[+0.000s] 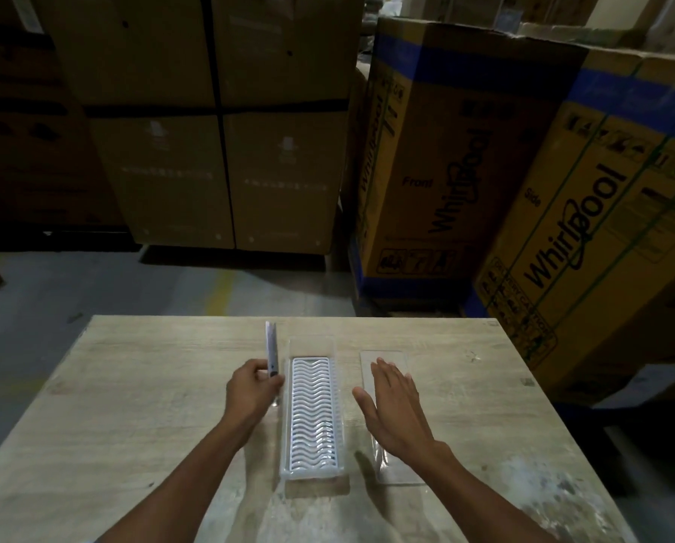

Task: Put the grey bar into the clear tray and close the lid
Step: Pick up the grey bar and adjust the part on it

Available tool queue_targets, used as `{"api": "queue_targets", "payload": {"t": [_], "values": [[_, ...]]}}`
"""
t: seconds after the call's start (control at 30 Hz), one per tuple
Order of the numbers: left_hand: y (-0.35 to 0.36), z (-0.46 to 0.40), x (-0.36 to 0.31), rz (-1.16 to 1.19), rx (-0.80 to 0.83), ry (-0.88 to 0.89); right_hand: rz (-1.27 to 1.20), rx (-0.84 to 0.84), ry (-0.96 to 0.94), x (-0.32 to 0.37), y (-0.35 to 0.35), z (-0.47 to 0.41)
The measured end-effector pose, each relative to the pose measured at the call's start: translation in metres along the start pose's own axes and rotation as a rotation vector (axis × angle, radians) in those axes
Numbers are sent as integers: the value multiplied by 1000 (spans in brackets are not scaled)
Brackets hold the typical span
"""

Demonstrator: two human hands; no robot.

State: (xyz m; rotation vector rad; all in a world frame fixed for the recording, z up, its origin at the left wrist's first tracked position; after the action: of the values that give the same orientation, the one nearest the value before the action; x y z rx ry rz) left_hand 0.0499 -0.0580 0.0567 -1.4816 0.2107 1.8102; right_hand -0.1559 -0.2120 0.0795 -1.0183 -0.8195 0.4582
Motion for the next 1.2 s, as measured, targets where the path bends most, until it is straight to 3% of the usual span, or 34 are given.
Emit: {"api": "queue_targets", "payload": {"t": [0.2, 0.43, 0.93, 1.2], "values": [[33, 14, -43, 104, 198, 100, -515, -54, -71, 24, -19, -4], [49, 34, -75, 110, 279, 188, -920, -18, -153, 44, -42, -9], [49, 42, -80, 172, 319, 178, -1096, 111, -247, 54, -53, -1], [50, 57, -83, 228, 462, 151, -1078, 44, -189, 50, -51, -1]]}}
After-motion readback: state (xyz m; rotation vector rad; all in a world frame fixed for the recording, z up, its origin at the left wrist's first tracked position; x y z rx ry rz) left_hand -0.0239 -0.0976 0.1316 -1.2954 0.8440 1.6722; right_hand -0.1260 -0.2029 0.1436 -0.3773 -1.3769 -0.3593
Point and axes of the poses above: each hand's wrist, its own z-axis away from the middle knuckle, its own y-axis out of the palm, x = y × z, the point moved 4 cm from there along -z, towards the middle knuckle, and after that the axes turned 10 degrees about x, right-handed, at the moved point
